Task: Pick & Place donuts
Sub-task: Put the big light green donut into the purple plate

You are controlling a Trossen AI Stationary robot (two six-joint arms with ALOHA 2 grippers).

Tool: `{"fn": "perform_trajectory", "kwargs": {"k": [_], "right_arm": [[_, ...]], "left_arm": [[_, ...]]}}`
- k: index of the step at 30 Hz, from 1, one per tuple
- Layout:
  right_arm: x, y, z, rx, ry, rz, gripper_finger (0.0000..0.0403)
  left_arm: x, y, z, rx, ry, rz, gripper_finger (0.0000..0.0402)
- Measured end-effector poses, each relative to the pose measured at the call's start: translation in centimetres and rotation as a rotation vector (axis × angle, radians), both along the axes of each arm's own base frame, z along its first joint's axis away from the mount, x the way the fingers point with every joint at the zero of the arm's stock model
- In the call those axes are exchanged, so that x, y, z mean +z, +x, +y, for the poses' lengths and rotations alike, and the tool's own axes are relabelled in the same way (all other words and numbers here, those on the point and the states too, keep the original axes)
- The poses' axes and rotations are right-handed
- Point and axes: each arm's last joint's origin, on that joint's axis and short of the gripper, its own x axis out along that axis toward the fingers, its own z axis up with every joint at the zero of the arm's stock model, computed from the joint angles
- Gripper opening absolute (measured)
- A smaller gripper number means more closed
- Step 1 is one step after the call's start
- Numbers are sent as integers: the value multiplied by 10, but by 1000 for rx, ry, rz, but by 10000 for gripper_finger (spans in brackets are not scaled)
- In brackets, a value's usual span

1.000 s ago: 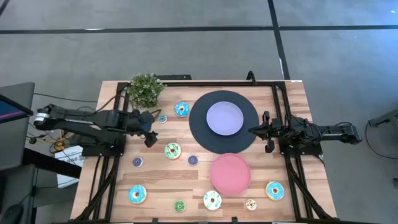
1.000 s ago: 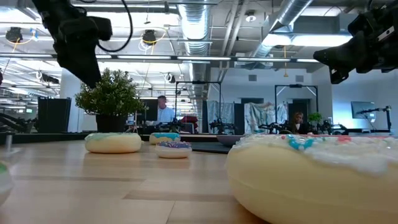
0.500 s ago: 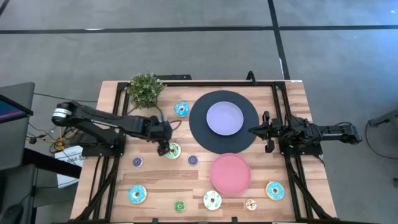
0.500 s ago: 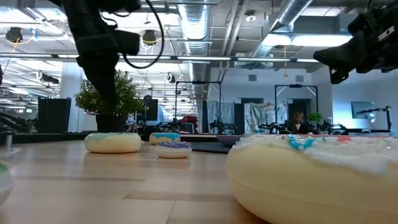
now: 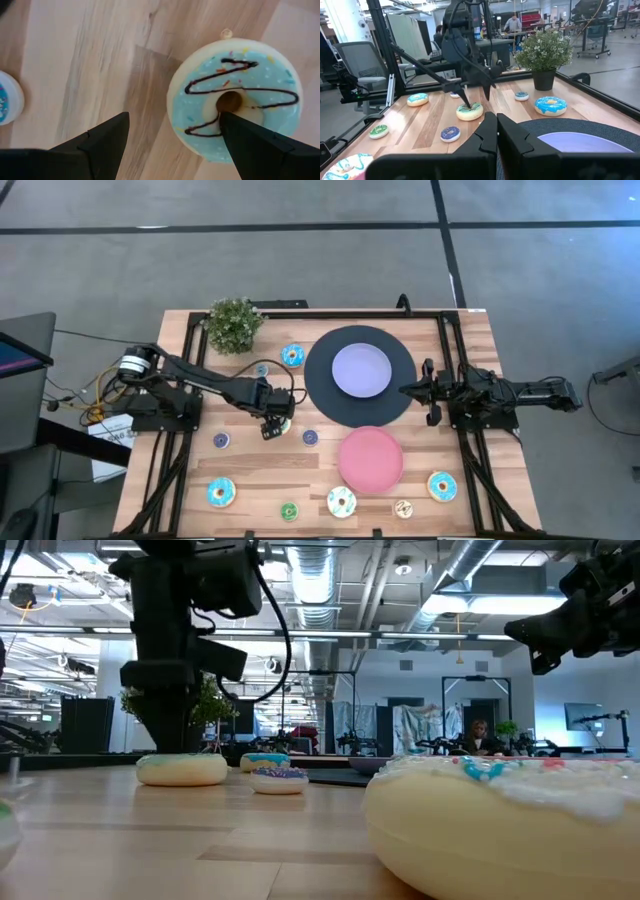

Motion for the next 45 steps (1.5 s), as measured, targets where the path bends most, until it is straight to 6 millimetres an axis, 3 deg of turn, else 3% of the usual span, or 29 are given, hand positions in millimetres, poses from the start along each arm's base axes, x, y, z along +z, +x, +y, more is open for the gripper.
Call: {"fn": "perform_trajectory", "kwargs": {"k": [11, 23, 35, 45], "right_arm": [[0, 0, 0, 0, 0, 0, 0], [0, 0, 0, 0, 0, 0, 0], [0, 0, 0, 0, 0, 0, 0], [0, 0, 0, 0, 0, 0, 0]], "left_arm": [[1, 8, -1, -20, -24, -81, 304], [-7, 2, -1, -3, -22, -70, 302], [-7, 4, -1, -7, -22, -89, 206], [-7, 4, -1, -5, -28, -88, 157]]}}
